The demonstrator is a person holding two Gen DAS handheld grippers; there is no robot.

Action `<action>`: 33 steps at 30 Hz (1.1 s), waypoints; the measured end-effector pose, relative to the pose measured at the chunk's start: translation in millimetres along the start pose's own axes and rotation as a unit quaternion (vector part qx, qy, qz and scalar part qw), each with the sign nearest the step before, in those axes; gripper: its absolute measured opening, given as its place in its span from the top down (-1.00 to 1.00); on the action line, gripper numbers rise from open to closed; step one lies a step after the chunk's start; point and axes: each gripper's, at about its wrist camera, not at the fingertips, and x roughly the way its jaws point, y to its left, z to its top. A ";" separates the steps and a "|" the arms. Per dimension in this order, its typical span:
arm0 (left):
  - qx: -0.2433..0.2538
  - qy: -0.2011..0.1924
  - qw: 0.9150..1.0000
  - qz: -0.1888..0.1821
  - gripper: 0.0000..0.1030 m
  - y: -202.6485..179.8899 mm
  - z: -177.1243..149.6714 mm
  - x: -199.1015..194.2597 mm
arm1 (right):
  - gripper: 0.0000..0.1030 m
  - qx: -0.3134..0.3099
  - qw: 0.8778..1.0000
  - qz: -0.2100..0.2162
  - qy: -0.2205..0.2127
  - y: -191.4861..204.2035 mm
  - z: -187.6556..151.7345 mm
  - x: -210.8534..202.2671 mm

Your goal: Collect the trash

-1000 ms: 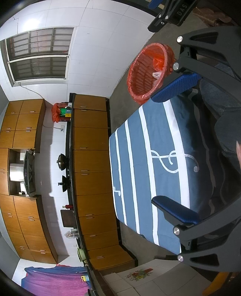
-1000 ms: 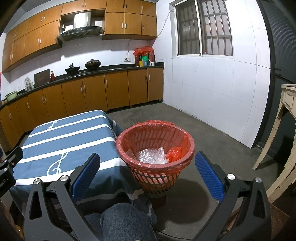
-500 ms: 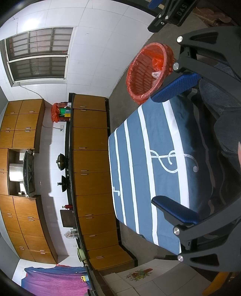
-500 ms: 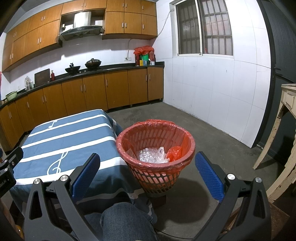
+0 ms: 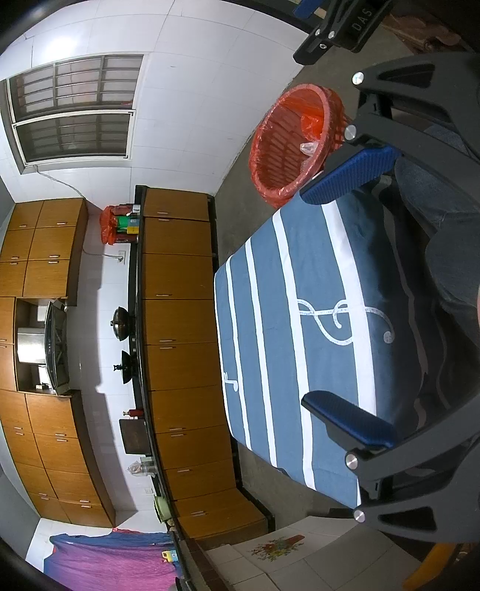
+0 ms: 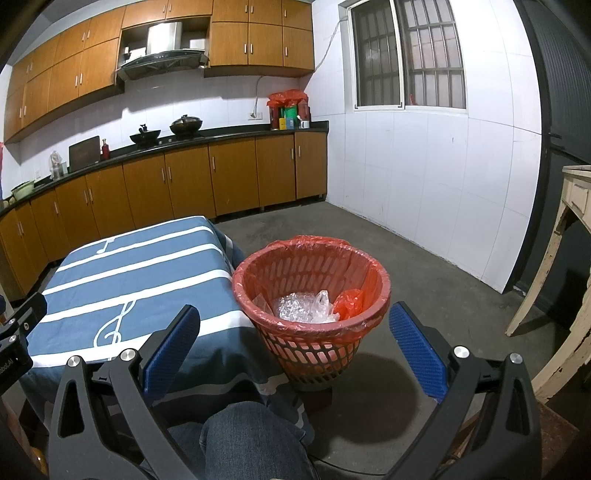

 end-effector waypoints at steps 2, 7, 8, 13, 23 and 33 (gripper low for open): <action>0.001 0.001 1.000 0.000 -0.92 0.4 -1.2 0.5 | -0.97 0.000 1.000 0.000 0.000 0.0 -1.2 -0.6; 0.001 0.003 1.000 -0.001 -0.92 0.8 -2.1 1.0 | -0.97 0.000 1.000 0.000 0.001 -0.1 -0.7 0.0; 0.000 0.003 1.000 -0.002 -0.92 0.3 -1.9 1.4 | -0.97 0.000 1.000 0.000 0.001 -0.2 -1.3 -0.6; -0.001 0.006 1.000 -0.003 -0.92 2.1 -1.8 1.5 | -0.97 0.000 1.000 0.000 0.001 -0.5 -1.7 -1.6; 0.000 0.006 1.000 -0.003 -0.92 3.7 -2.7 0.7 | -0.97 0.000 1.000 0.000 0.001 -0.6 -0.5 -0.6; 0.000 0.010 1.000 -0.003 -0.92 5.3 -0.4 1.6 | -0.97 -0.001 1.000 0.000 0.002 -0.8 -0.7 -1.3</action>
